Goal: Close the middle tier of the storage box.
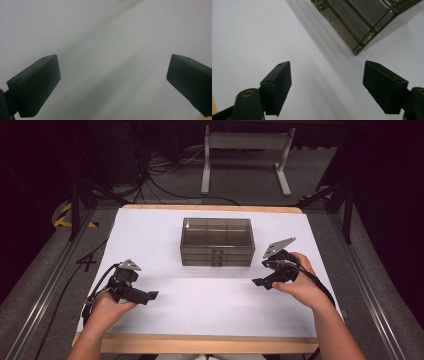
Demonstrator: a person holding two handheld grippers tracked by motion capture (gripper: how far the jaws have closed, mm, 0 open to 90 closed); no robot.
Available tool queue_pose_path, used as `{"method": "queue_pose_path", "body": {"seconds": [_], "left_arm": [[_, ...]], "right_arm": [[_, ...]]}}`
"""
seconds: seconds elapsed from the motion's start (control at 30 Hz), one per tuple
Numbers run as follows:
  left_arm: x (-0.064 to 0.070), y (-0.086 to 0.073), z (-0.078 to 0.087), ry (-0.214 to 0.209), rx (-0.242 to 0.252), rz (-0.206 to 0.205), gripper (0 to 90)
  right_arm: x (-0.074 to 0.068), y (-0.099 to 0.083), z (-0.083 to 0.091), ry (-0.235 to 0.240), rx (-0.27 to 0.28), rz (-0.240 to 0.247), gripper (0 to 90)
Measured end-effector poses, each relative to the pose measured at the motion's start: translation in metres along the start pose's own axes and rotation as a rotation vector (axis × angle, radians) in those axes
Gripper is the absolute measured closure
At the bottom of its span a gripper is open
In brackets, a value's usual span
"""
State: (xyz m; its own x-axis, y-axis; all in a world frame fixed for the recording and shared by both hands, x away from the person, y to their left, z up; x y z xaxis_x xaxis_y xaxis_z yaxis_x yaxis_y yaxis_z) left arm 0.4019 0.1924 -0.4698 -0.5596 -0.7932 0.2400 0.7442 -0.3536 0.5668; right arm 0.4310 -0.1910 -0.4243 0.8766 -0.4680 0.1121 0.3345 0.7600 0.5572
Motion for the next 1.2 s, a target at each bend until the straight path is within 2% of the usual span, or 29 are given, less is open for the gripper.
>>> {"method": "queue_pose_path", "body": {"seconds": [0.23, 0.37, 0.63, 0.93, 1.2], "left_arm": [[-0.003, -0.001, 0.001, 0.003, -0.003, 0.007, 0.0], [-0.008, -0.002, 0.0, 0.027, -0.008, 0.009, 0.0], [-0.018, -0.004, 0.0, 0.048, 0.007, 0.03, 0.0], [-0.021, -0.005, 0.0, 0.054, 0.005, 0.036, 0.0], [-0.03, -0.007, -0.002, 0.063, 0.016, 0.043, 0.0]], "right_arm": [[0.007, -0.015, 0.001, -0.021, 0.001, -0.044, 22.8], [0.011, -0.027, 0.001, -0.033, -0.004, -0.074, 22.6], [0.016, -0.044, 0.001, -0.041, 0.005, -0.121, 22.5], [0.018, -0.059, -0.005, -0.059, -0.006, -0.14, 22.3], [0.021, -0.073, -0.011, -0.08, 0.008, -0.164, 21.8]]}}
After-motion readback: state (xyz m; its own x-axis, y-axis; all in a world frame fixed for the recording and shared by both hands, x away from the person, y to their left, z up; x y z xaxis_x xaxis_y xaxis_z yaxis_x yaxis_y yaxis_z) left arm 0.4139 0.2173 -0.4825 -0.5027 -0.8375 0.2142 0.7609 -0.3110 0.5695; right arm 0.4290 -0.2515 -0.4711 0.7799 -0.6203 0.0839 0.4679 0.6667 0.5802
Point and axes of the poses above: each handheld gripper's, and its own axes: z roughly backward along the jaws, y roughly out of its top, x roughly to its right, the point moved 8 cm from there along -z, roughly forward along the jaws, and after that the axes turned 7 degrees about z, right-handed, at the moved point
